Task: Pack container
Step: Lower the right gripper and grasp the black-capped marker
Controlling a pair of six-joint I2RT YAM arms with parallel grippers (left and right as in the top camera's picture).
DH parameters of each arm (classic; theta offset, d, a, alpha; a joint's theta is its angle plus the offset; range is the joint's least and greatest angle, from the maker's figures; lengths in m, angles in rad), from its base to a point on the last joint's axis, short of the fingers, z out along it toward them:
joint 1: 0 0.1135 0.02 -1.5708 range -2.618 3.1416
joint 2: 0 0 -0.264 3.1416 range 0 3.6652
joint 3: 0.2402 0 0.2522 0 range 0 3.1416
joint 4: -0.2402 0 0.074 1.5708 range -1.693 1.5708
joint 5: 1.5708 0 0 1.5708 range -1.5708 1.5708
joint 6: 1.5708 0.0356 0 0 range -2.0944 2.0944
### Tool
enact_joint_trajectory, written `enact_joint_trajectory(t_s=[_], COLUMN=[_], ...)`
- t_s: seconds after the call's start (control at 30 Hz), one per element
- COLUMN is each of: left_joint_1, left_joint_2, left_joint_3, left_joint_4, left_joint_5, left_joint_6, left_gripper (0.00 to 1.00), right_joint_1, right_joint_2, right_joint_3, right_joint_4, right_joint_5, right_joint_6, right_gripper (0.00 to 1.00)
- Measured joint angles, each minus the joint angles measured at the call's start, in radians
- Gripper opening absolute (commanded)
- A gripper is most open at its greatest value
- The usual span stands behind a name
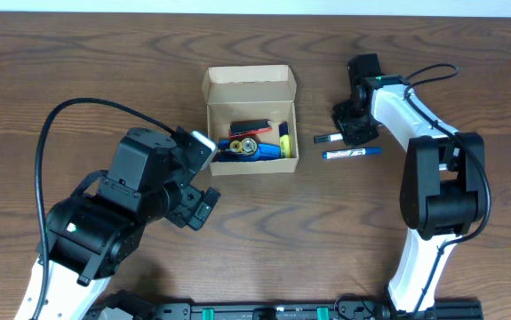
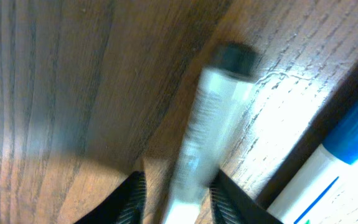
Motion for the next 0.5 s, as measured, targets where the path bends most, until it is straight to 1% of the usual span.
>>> enact_joint_trajectory(t_s=[0.13, 0.27, 0.3, 0.37, 0.4, 0.5], left_joint_1=[0.000, 0.000, 0.000, 0.000, 0.000, 0.000], left_joint_2=[0.000, 0.000, 0.000, 0.000, 0.000, 0.000], left_joint_3=[0.000, 0.000, 0.000, 0.000, 0.000, 0.000], left_joint_4=[0.000, 0.000, 0.000, 0.000, 0.000, 0.000], left_joint_5=[0.000, 0.000, 0.000, 0.000, 0.000, 0.000], left_joint_6=[0.000, 0.000, 0.000, 0.000, 0.000, 0.000], left_gripper=[0.95, 0.95, 0.95, 0.95, 0.95, 0.95], right_joint_1=[0.000, 0.000, 0.000, 0.000, 0.000, 0.000], right_joint_2=[0.000, 0.002, 0.002, 0.002, 0.002, 0.002], right_joint_3=[0.000, 0.000, 0.000, 0.000, 0.000, 0.000], right_joint_4=[0.000, 0.000, 0.000, 0.001, 0.003, 0.010], right_joint_5=[0.000, -0.001, -0.001, -0.008, -0.015, -0.039], right_joint_6=[0.000, 0.001, 0.000, -0.001, 0.003, 0.005], right_gripper=[0.25, 0.17, 0.13, 0.02, 0.01, 0.01])
